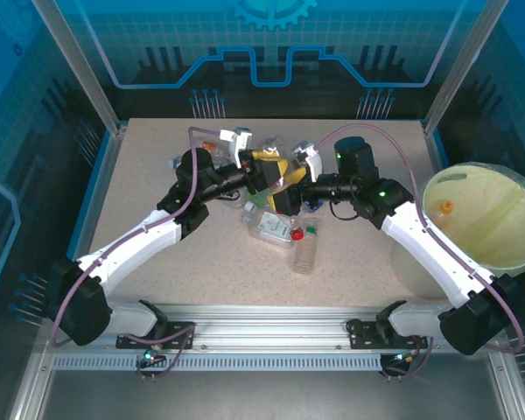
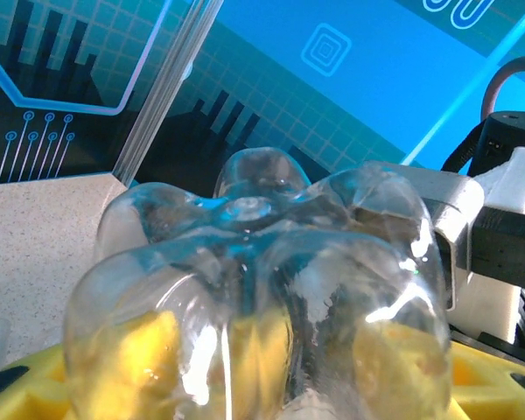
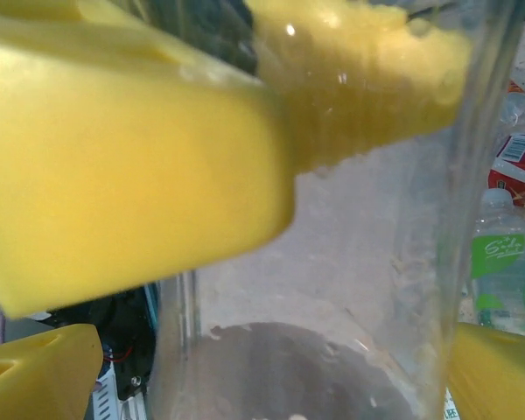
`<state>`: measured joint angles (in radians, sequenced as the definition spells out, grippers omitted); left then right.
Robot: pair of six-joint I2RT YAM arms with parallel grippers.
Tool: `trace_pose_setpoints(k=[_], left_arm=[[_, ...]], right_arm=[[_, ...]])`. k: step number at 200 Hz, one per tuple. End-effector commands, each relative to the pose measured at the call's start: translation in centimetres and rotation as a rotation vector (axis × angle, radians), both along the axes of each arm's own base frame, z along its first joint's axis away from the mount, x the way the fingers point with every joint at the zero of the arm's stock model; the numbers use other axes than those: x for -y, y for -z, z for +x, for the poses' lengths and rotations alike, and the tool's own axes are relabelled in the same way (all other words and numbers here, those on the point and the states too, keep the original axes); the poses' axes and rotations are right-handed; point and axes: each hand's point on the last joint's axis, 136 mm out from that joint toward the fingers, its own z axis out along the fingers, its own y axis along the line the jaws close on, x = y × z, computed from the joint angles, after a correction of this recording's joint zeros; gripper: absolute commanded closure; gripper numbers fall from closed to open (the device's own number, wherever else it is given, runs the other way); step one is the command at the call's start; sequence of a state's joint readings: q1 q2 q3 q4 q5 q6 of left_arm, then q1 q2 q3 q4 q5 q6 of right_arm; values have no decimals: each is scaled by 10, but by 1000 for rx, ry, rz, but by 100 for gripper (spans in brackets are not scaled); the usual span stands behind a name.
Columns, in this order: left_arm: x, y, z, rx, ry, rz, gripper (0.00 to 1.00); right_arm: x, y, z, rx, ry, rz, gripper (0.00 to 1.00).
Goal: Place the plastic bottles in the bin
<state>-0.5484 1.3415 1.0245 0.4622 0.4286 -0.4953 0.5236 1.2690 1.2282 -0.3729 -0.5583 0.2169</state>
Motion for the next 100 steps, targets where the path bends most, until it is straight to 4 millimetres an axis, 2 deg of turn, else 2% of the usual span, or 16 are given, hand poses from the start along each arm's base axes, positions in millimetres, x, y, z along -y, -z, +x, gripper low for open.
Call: trace_pose_setpoints(k=[1, 59, 83, 100], left_arm=[[6, -21, -6, 82, 38, -26, 59], [6, -17, -7, 77, 43, -21, 59], [6, -16, -6, 75, 42, -18, 59], [5, -13, -3, 53, 27, -6, 54]], right_arm=[[-9, -16, -4, 27, -46, 32, 5], [-11, -13, -3, 32, -55, 30, 29], [-11, -12, -3, 32, -54, 25, 36], [-8, -11, -1, 39, -34, 13, 40]])
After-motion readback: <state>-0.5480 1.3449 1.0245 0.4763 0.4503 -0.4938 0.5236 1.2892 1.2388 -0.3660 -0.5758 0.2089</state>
